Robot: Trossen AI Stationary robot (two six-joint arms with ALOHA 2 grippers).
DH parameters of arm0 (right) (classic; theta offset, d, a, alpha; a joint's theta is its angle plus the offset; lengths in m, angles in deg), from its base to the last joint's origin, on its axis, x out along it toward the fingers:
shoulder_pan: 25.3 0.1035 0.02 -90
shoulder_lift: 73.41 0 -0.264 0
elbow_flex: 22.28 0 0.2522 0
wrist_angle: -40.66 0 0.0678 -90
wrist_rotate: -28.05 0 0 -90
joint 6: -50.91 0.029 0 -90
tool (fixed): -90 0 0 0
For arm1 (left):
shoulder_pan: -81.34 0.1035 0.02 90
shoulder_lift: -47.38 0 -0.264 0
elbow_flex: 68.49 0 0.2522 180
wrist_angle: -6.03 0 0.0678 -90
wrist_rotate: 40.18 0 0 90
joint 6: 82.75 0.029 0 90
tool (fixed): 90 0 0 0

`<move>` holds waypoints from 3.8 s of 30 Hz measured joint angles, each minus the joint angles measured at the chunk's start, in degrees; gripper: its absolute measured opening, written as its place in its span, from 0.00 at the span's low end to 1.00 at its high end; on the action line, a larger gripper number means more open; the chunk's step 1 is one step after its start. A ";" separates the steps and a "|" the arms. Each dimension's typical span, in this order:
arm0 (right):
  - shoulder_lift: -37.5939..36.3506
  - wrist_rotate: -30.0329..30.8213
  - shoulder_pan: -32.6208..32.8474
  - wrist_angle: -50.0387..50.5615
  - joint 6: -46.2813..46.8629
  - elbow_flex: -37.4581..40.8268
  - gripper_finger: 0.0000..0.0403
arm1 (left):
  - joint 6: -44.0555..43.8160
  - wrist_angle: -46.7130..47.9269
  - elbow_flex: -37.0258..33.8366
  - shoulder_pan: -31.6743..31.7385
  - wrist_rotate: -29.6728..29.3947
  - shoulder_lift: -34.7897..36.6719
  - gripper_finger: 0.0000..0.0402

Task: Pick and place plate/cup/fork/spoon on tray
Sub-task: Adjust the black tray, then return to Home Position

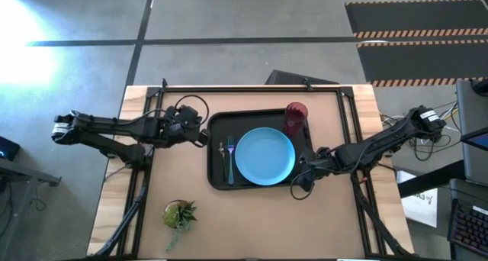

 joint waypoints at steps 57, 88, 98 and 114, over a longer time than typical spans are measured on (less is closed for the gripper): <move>4.36 -0.01 4.48 -4.55 2.91 -4.75 0.02 | 2.85 0.26 0.60 0.00 3.16 0.53 0.00; -15.96 26.92 4.46 15.33 -41.29 -40.58 0.02 | 13.00 1.89 1.48 -0.04 3.19 18.80 0.00; -13.19 26.77 4.44 16.39 -40.35 -40.46 0.02 | 9.28 1.69 -3.02 0.00 3.42 16.80 0.00; -24.26 26.53 4.46 11.26 -47.70 -40.61 0.02 | 10.68 2.05 -6.31 0.00 12.95 26.70 0.00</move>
